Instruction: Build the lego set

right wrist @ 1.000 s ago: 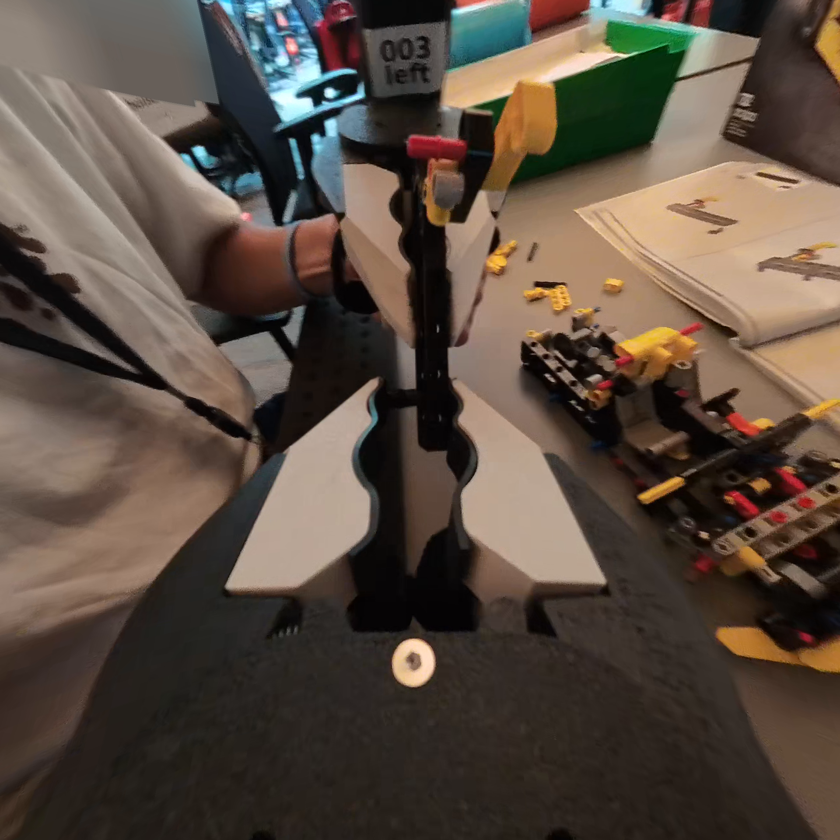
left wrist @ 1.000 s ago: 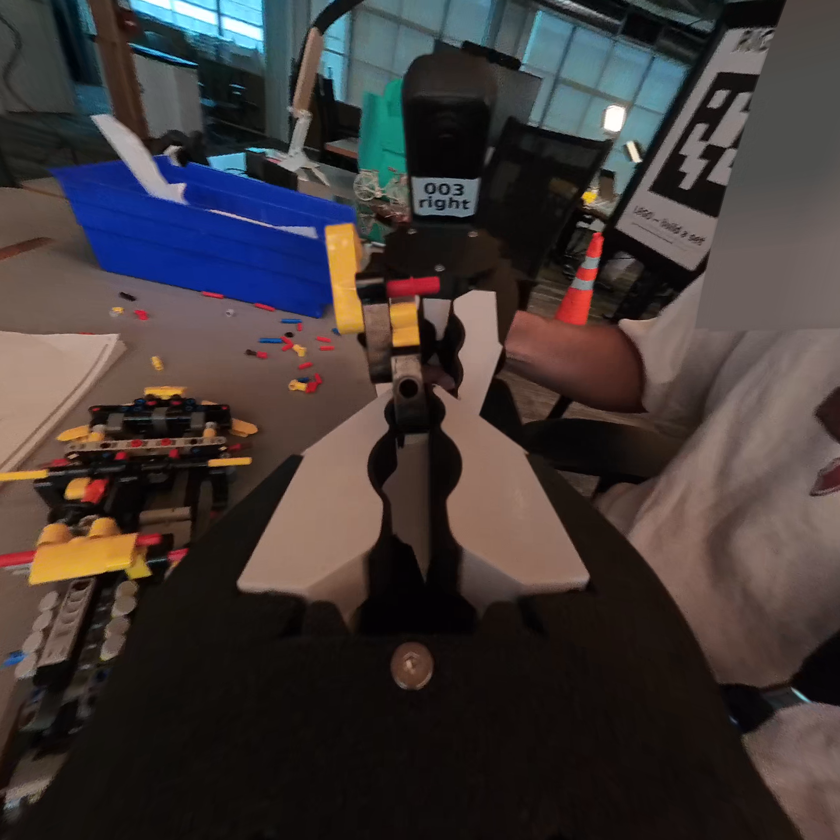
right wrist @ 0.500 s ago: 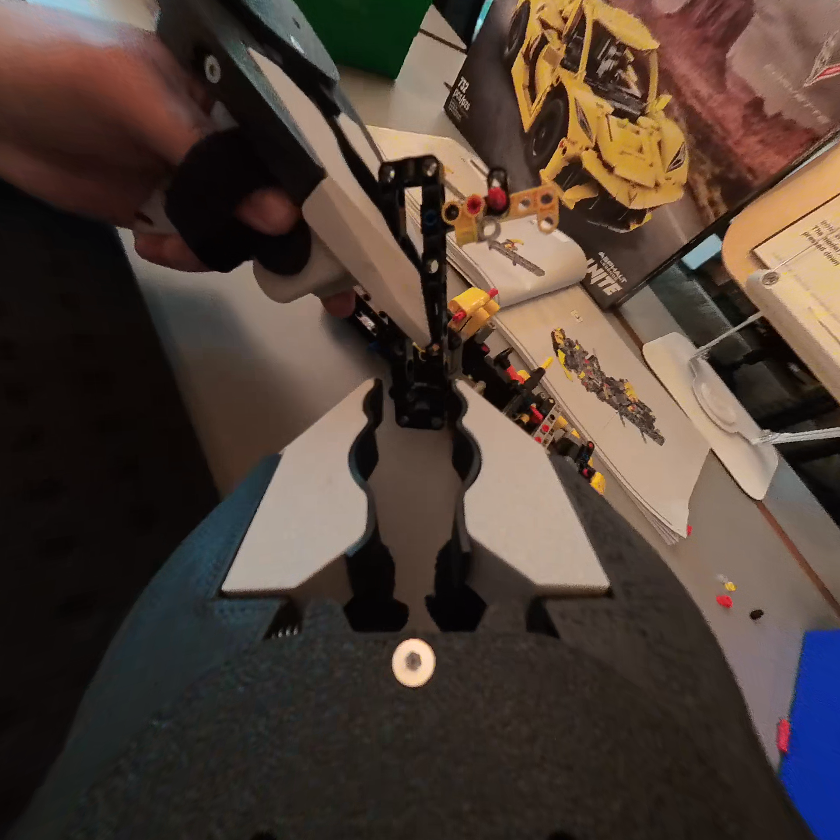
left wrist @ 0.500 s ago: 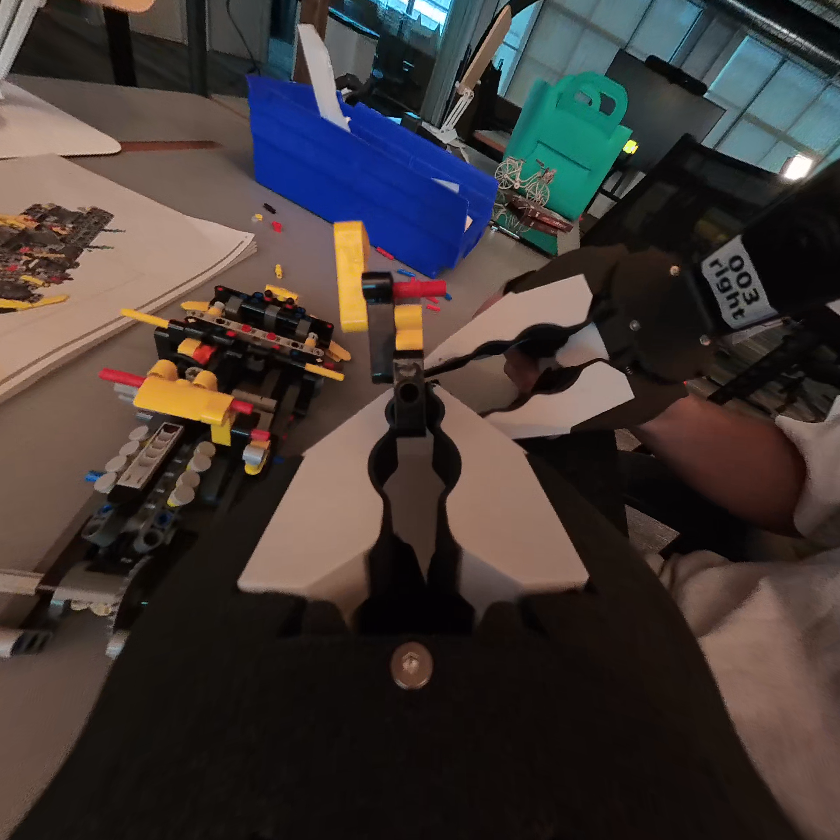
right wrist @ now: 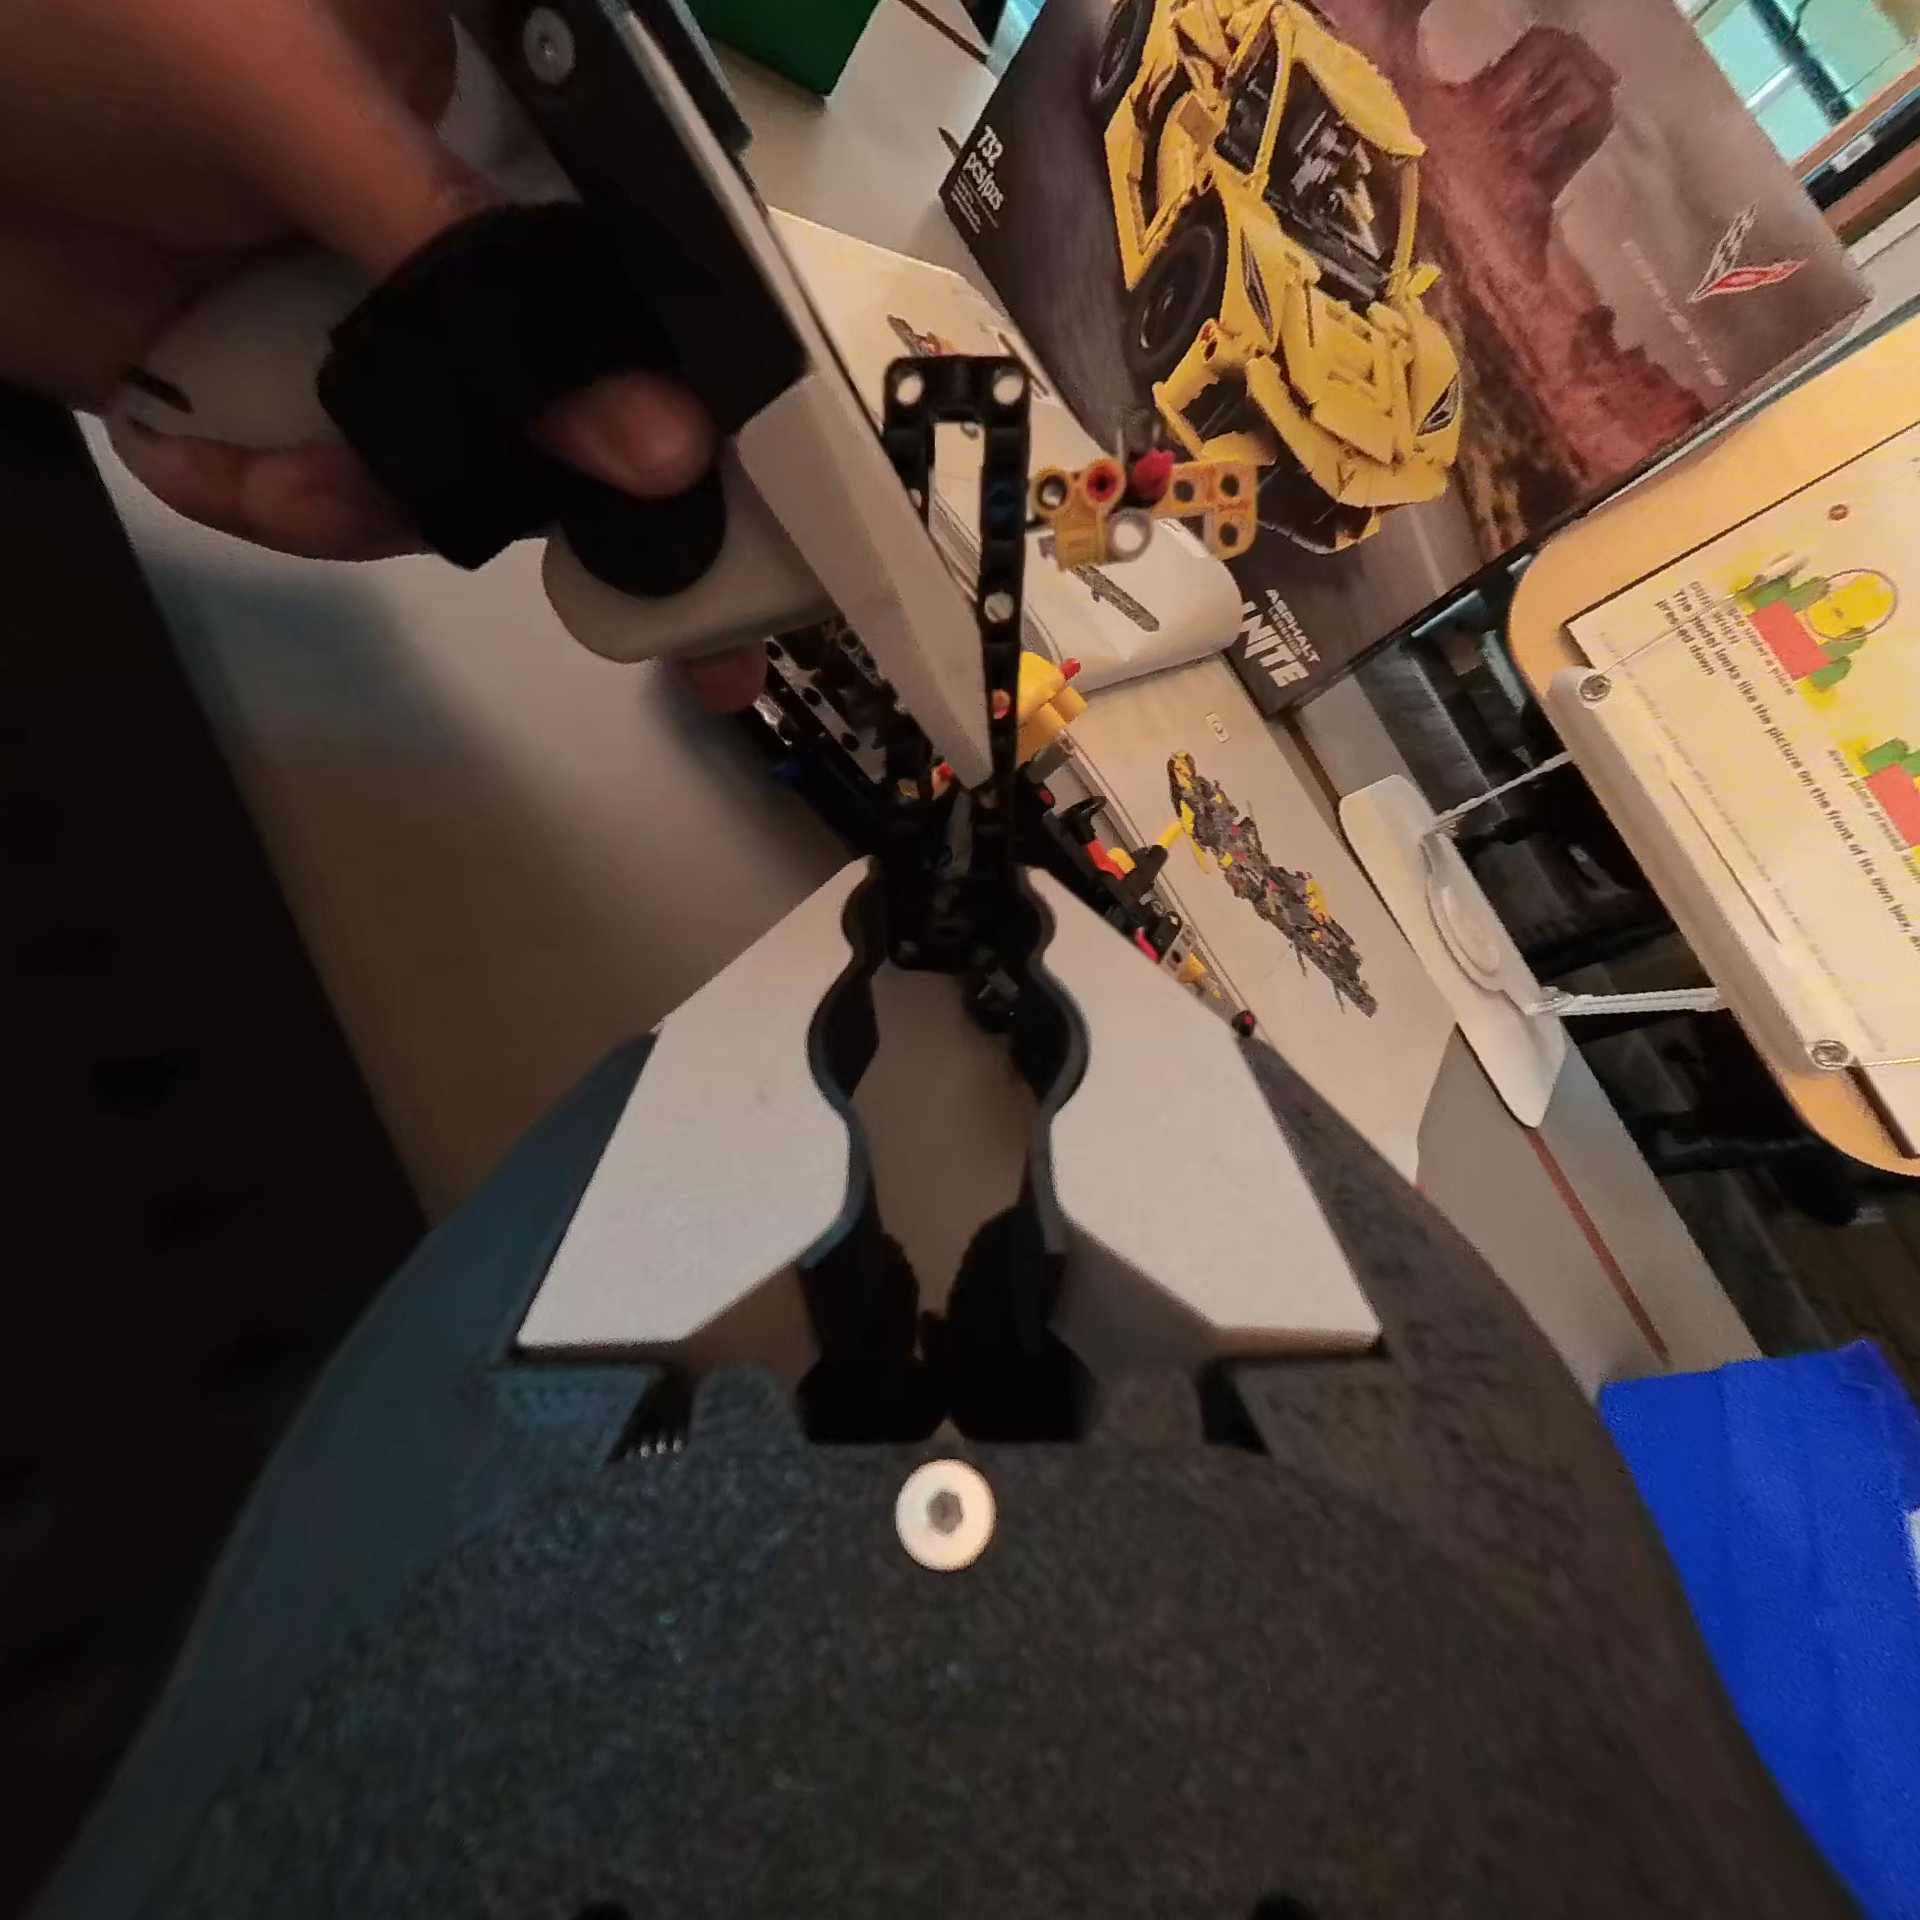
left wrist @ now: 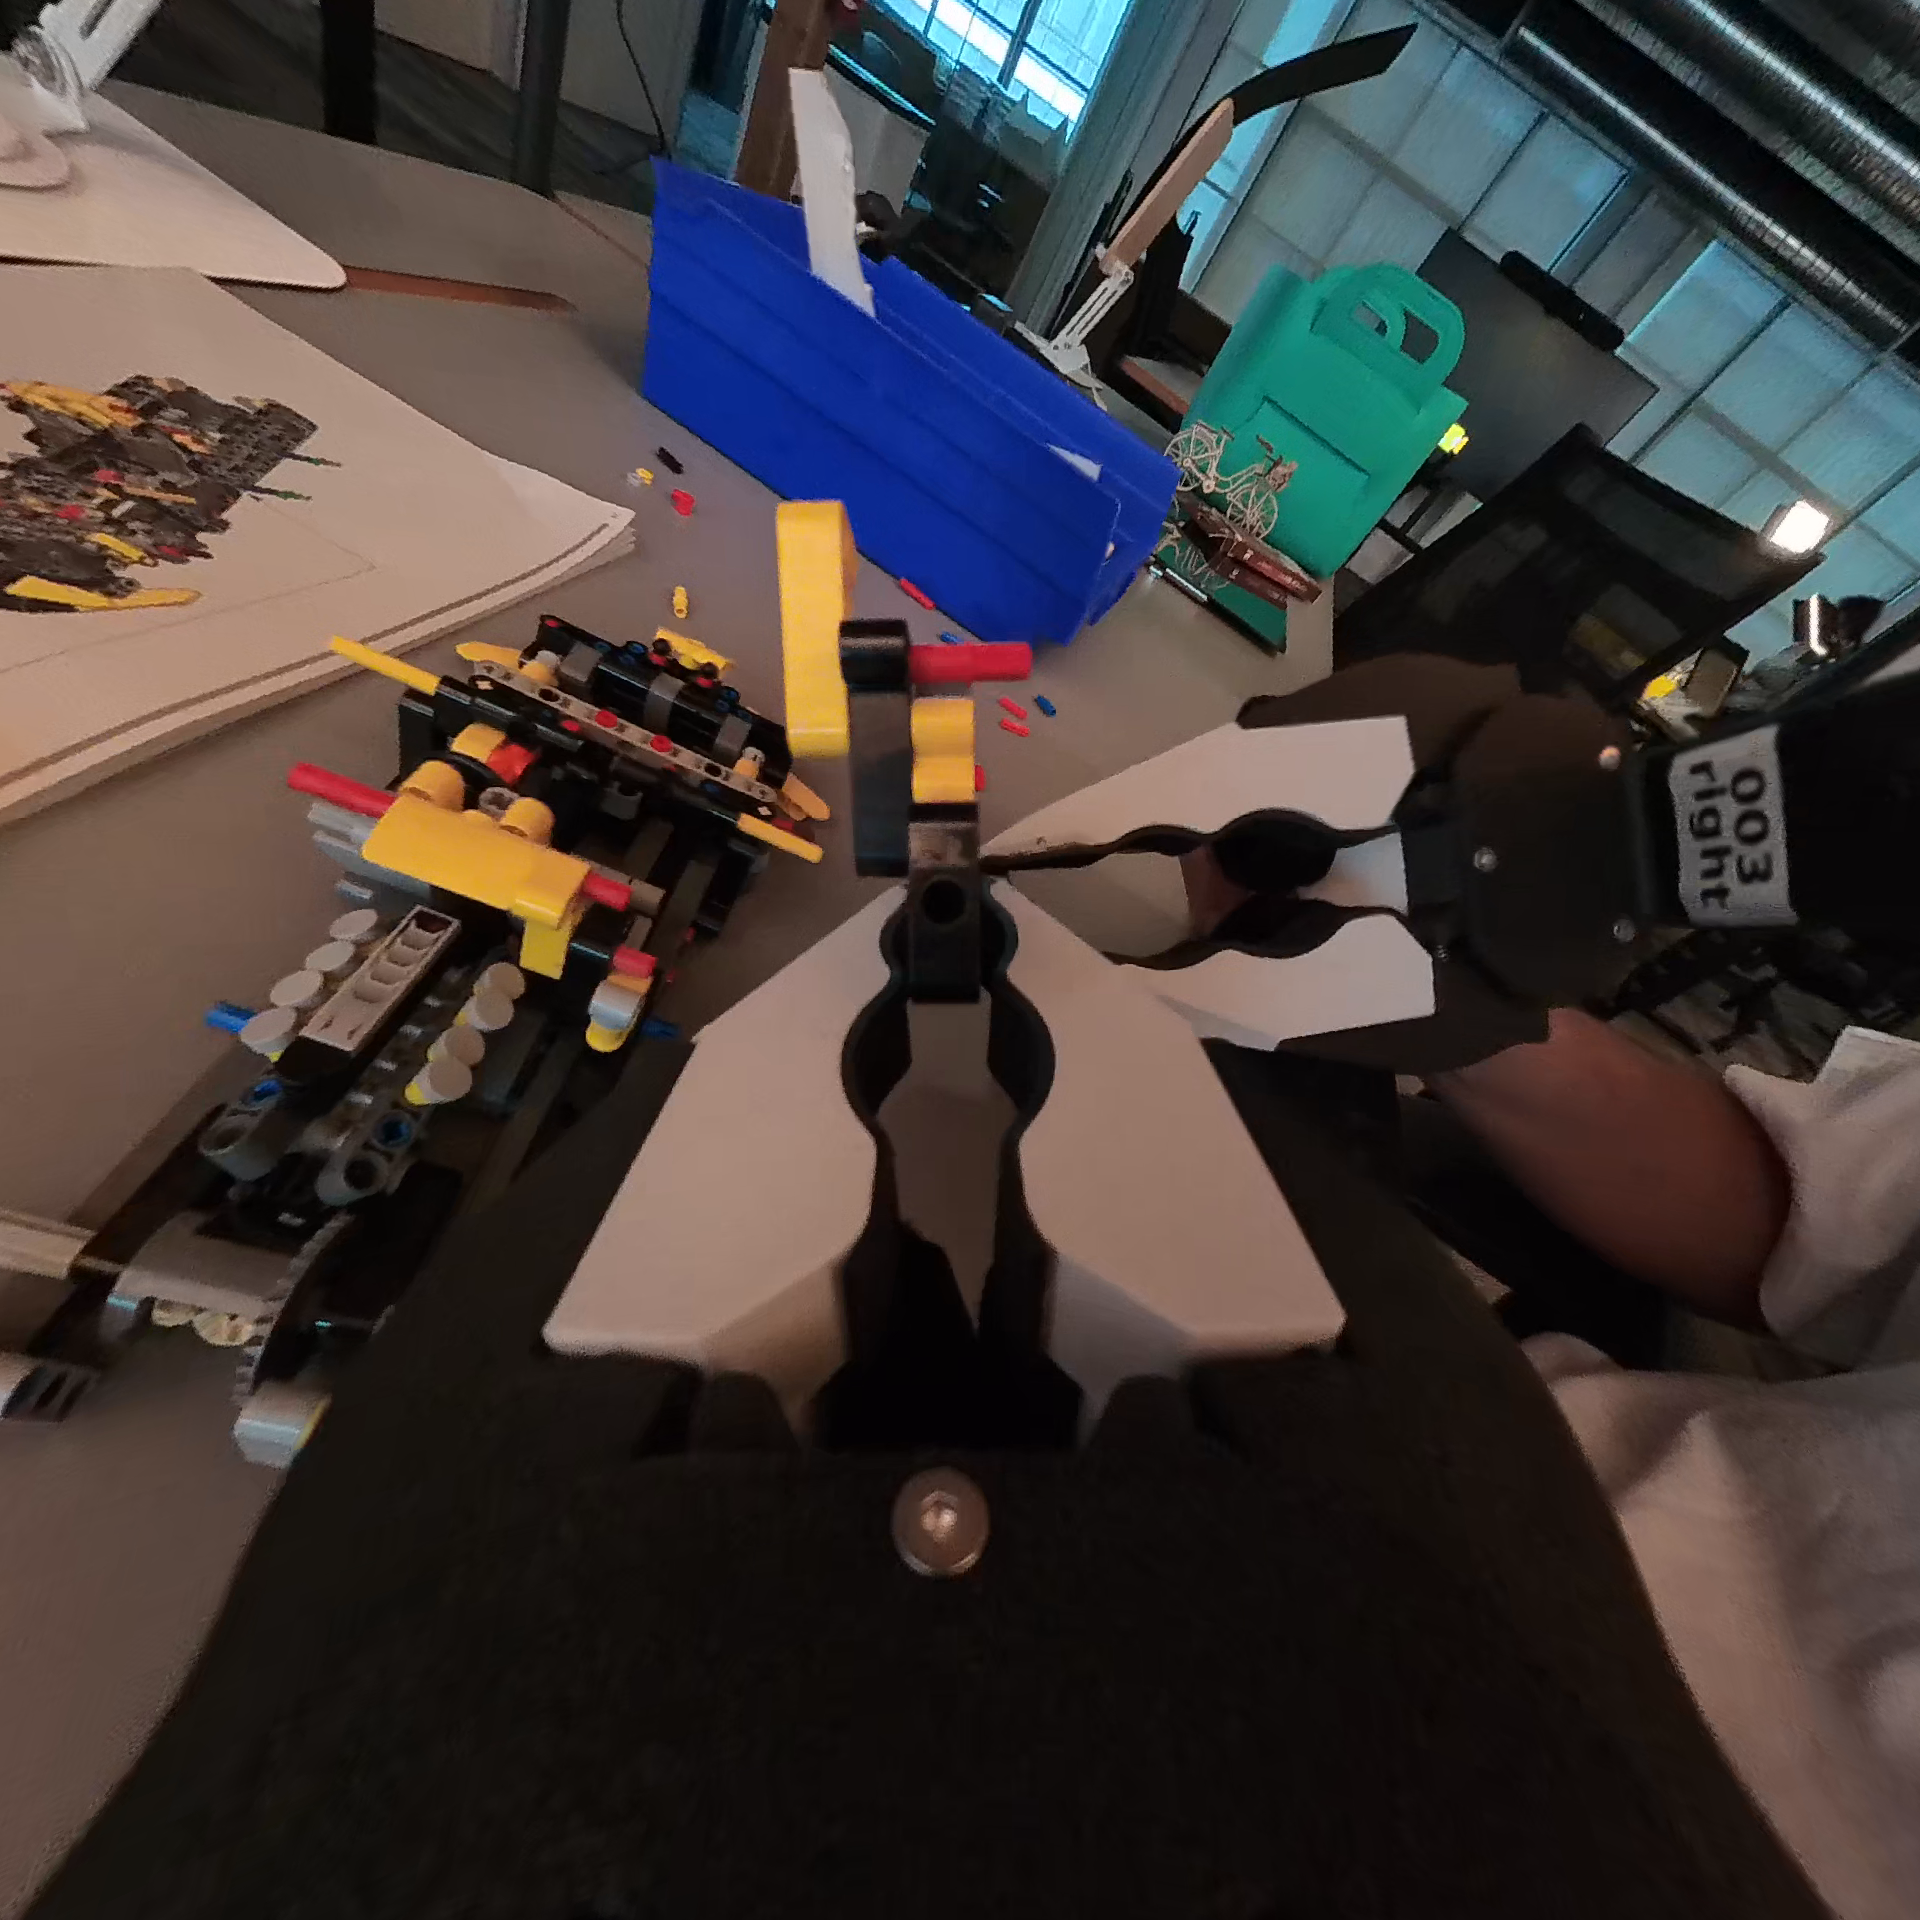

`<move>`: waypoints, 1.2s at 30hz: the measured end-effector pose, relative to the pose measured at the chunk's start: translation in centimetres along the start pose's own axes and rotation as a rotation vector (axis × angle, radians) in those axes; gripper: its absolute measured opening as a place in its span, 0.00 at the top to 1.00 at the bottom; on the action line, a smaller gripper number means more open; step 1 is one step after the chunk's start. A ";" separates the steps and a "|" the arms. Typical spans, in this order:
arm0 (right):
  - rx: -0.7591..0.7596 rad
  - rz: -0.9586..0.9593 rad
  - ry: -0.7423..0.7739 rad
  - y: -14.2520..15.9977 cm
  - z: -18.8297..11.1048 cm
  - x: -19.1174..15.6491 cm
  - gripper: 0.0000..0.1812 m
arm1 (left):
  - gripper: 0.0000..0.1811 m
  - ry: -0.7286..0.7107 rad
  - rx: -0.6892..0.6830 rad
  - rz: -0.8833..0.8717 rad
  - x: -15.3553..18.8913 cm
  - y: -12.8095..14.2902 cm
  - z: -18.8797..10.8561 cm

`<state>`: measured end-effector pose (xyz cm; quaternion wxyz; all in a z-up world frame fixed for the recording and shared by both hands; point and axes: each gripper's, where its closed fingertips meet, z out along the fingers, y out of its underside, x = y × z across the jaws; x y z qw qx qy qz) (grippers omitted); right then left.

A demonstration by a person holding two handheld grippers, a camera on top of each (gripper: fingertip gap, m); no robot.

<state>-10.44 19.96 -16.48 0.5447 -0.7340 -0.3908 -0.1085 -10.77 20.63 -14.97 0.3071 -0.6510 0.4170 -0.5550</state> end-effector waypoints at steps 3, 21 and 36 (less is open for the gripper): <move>0.006 -0.002 0.017 0.0 0.1 0.0 0.88 | 0.96 0.005 0.004 -0.022 -0.1 0.0 0.0; 0.197 0.612 -0.582 -0.6 -3.2 -0.6 0.73 | 0.95 0.172 0.033 0.190 3.4 -0.4 -0.7; 0.349 0.653 -0.712 -2.9 -3.9 -1.8 0.85 | 0.95 0.289 0.060 0.178 5.7 -0.6 -0.8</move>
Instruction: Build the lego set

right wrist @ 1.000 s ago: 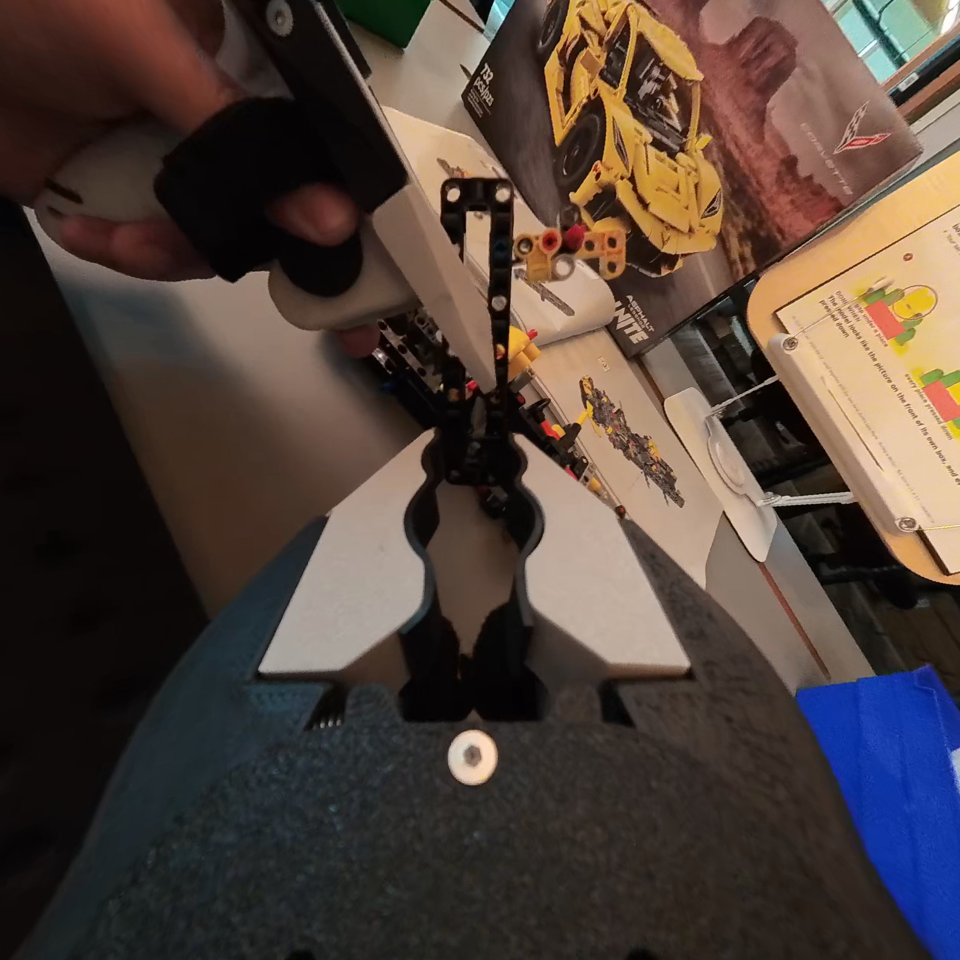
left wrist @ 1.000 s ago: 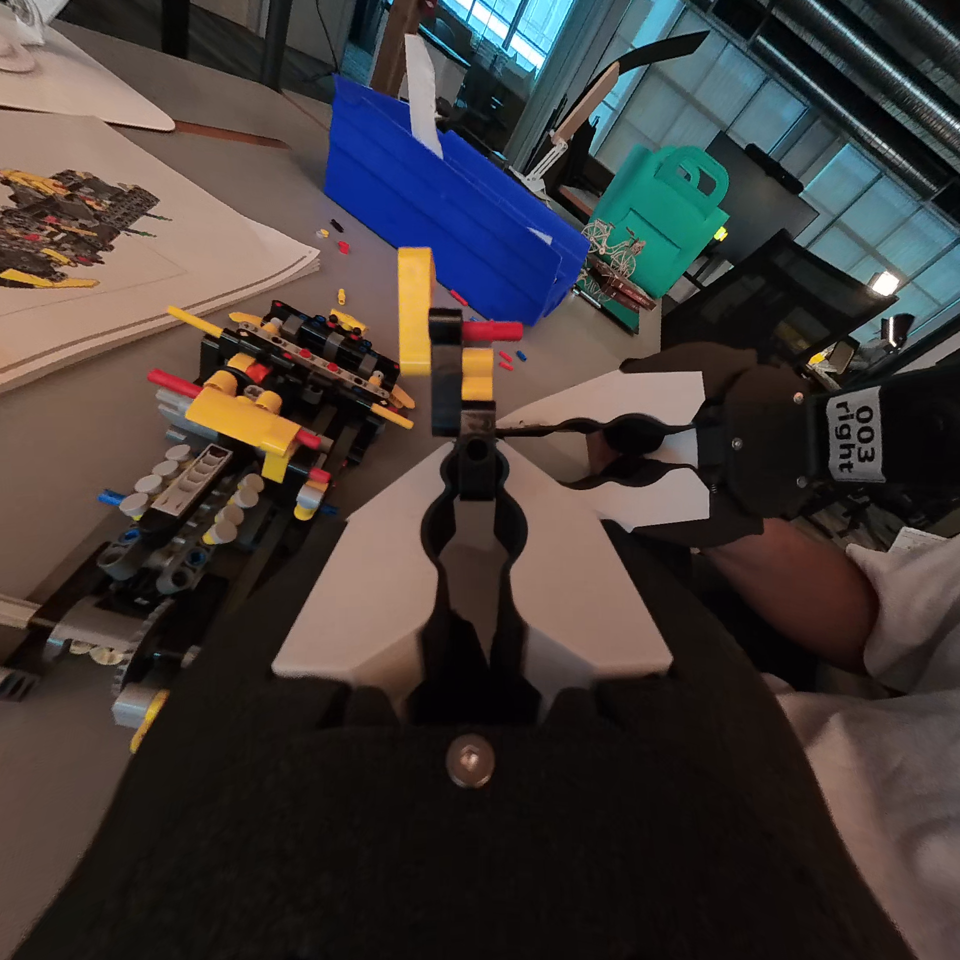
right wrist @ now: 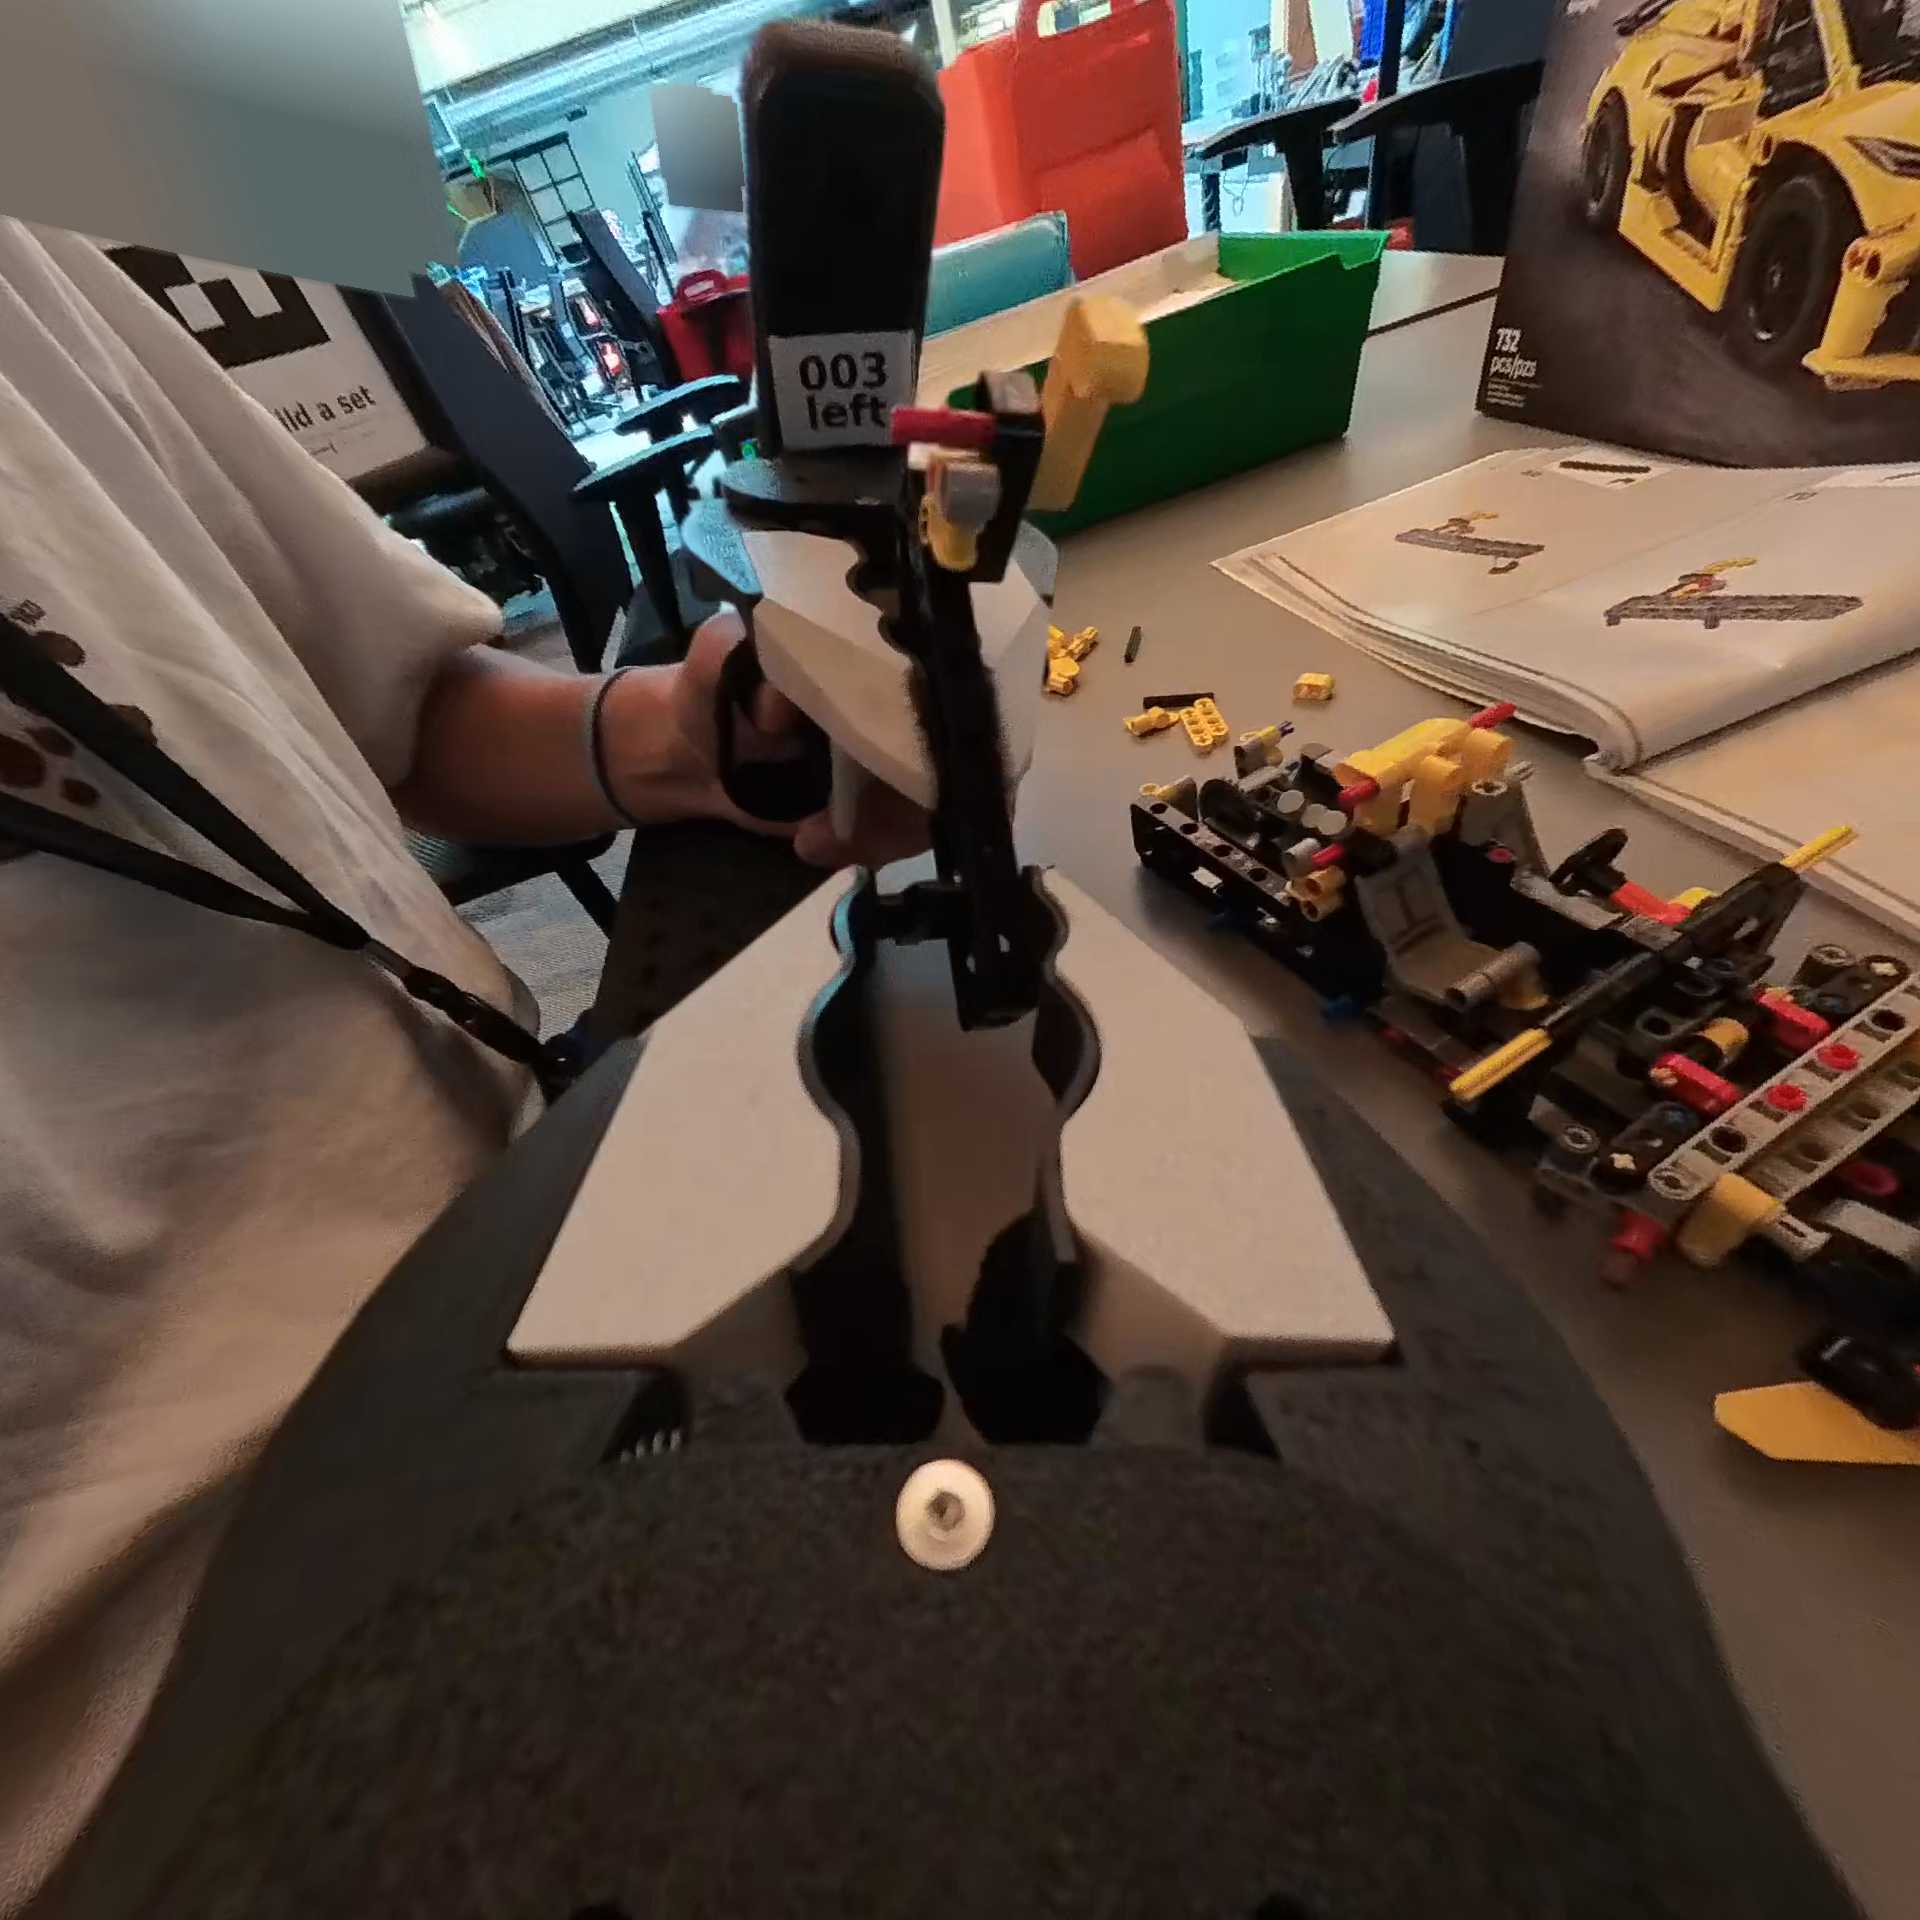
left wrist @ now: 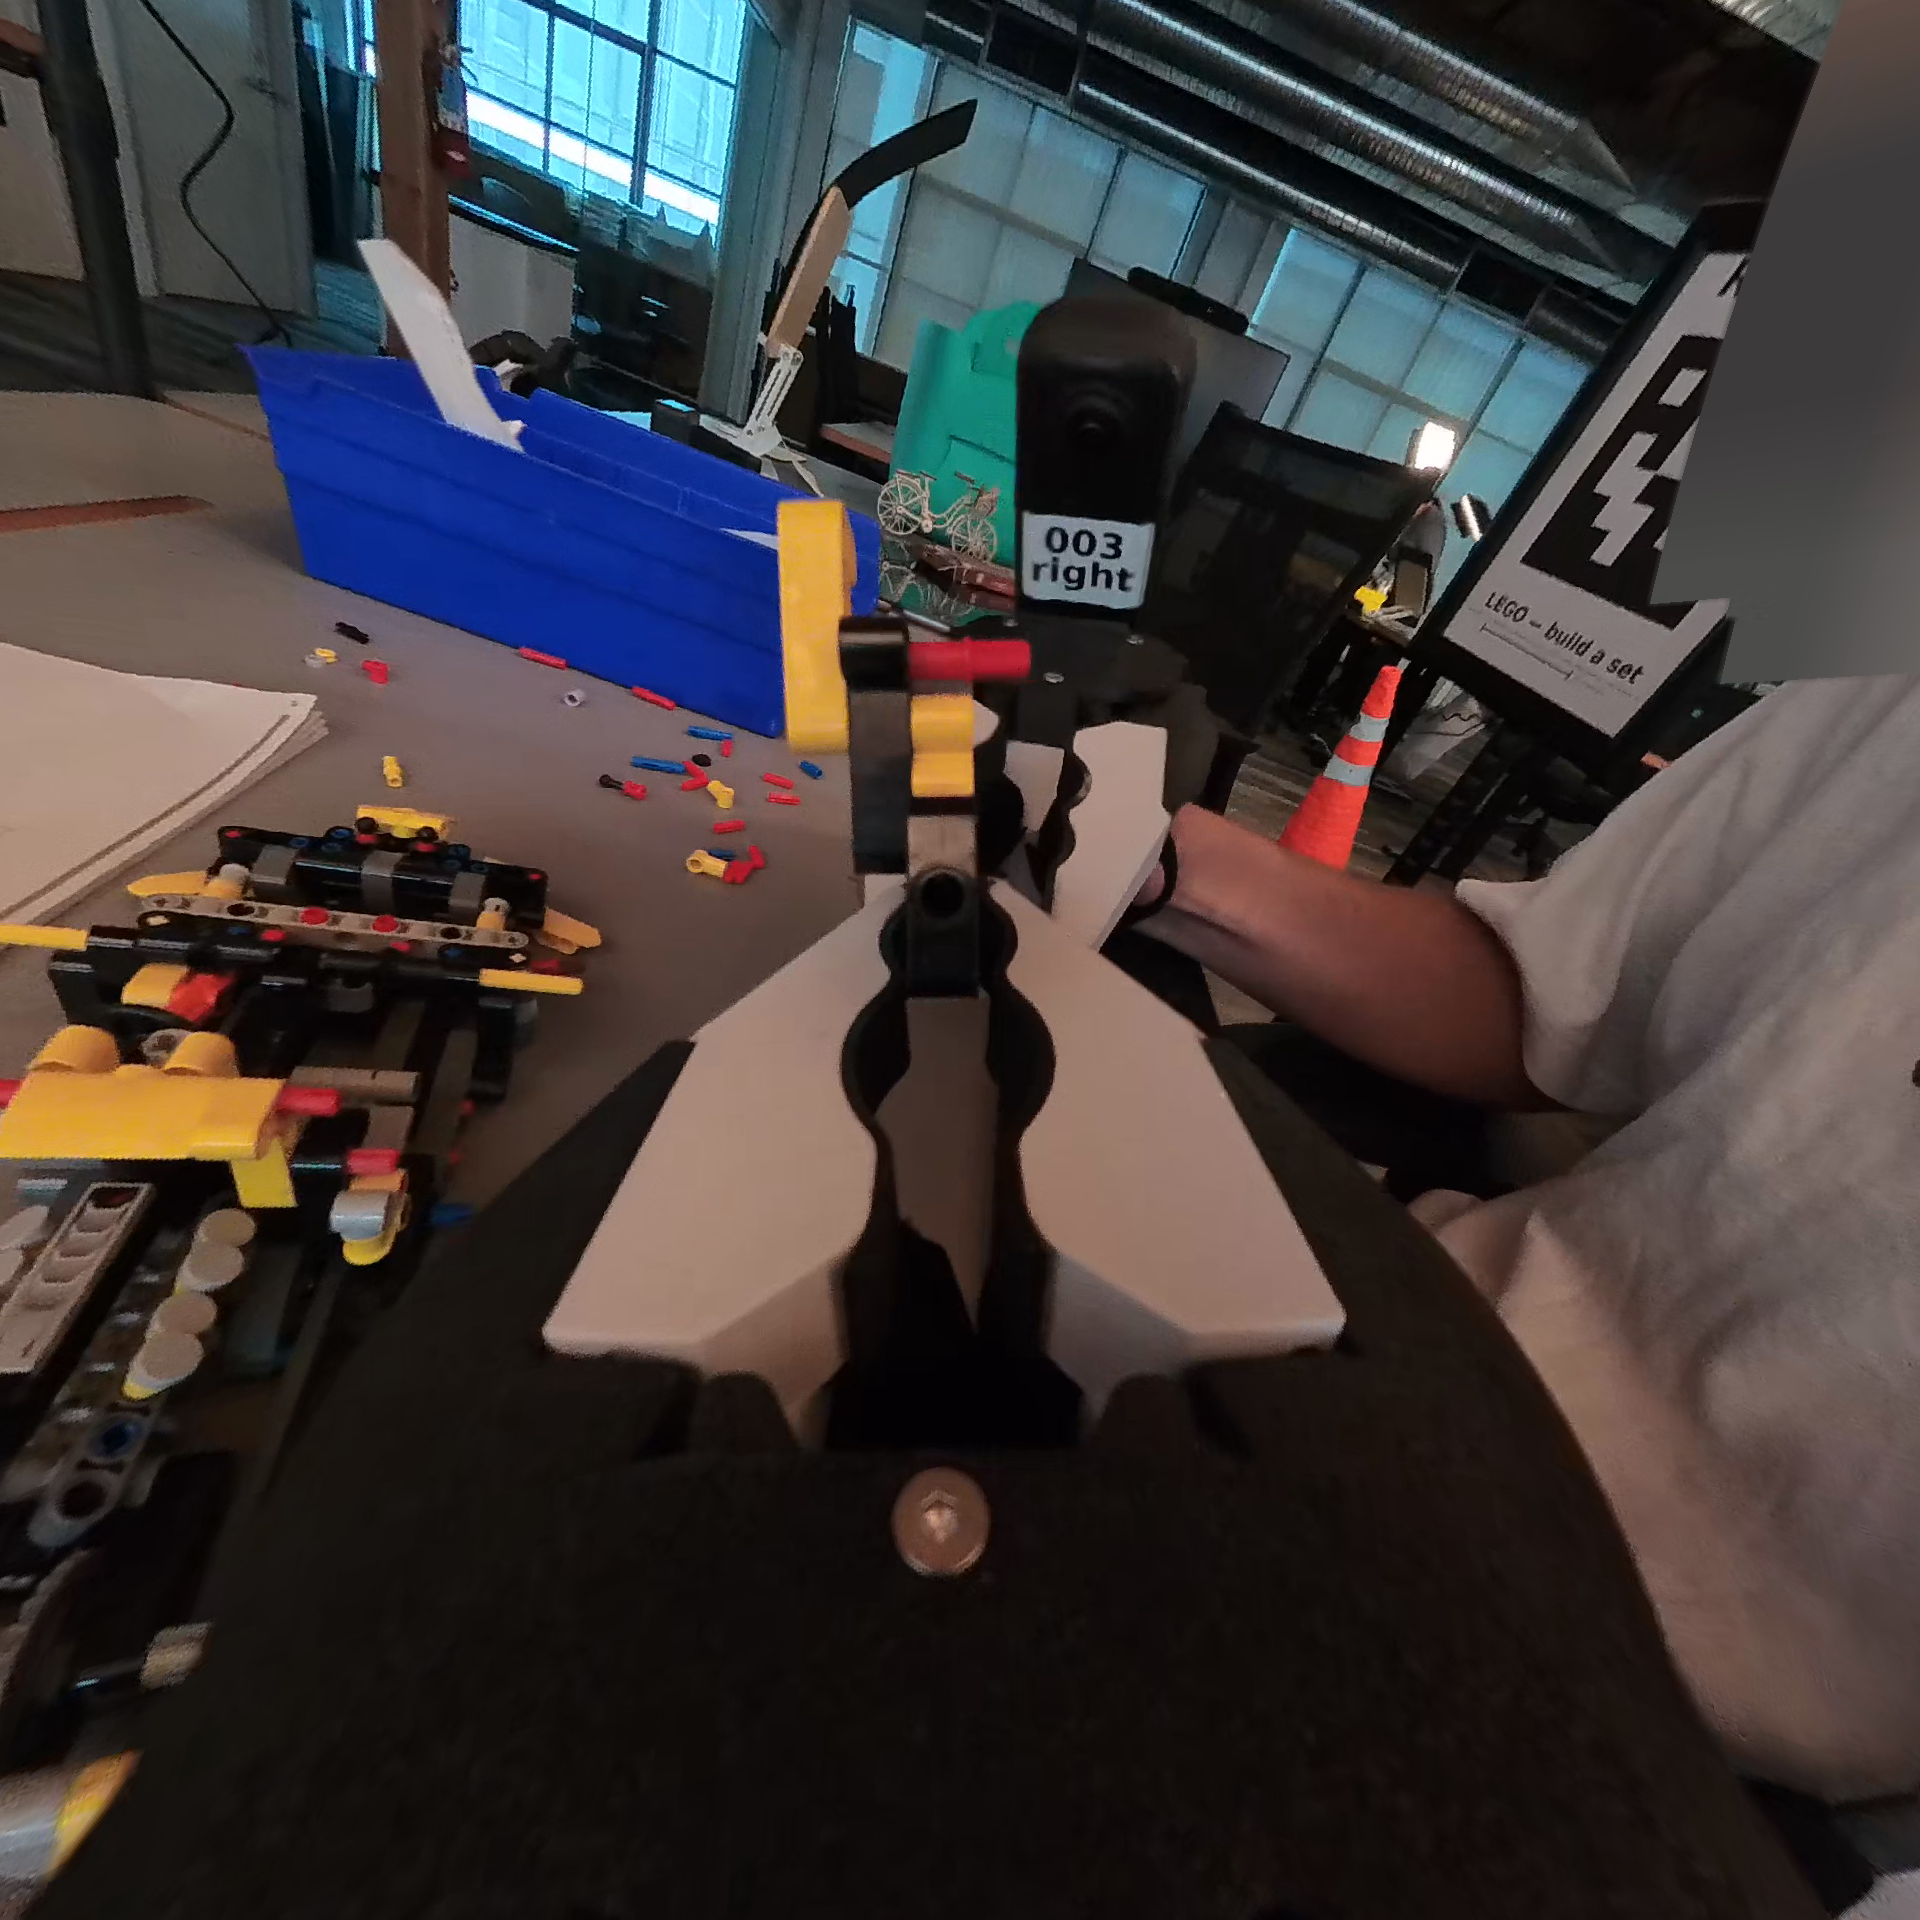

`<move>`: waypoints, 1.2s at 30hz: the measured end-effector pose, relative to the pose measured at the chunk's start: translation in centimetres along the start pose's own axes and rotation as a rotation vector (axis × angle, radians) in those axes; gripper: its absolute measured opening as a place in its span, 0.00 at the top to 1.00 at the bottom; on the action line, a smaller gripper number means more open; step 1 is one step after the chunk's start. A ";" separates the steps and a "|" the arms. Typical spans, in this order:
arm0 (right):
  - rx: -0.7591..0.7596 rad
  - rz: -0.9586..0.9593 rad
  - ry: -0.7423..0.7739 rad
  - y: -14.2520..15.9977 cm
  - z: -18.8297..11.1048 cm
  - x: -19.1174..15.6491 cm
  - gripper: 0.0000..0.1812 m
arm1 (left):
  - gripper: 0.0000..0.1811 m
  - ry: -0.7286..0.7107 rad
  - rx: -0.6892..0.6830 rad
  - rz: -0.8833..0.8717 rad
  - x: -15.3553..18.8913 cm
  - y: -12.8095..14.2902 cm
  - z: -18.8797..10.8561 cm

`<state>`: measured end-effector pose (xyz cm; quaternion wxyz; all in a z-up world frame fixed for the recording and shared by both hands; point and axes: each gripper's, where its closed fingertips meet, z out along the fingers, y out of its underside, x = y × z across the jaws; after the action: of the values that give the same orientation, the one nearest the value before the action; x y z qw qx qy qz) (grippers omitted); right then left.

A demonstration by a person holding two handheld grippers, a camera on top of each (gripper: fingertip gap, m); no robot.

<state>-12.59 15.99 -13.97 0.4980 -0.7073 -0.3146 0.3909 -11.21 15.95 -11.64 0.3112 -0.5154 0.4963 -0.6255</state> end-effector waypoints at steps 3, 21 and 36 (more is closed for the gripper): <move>0.000 -0.026 0.004 0.1 0.3 0.0 0.85 | 0.95 0.005 0.022 -0.012 0.0 -0.4 -0.1; 0.025 -0.131 0.040 -0.4 0.3 0.0 0.87 | 0.95 0.054 0.086 -0.134 0.0 -1.0 -0.3; -0.201 -0.367 0.560 -0.8 1.5 5.0 0.81 | 0.96 -0.061 0.163 -0.444 -4.7 -0.9 -1.7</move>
<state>-11.40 21.12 -14.73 0.5546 -0.7645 -0.3244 0.0526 -11.46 20.97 -12.36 0.2215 -0.6037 0.3092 -0.7006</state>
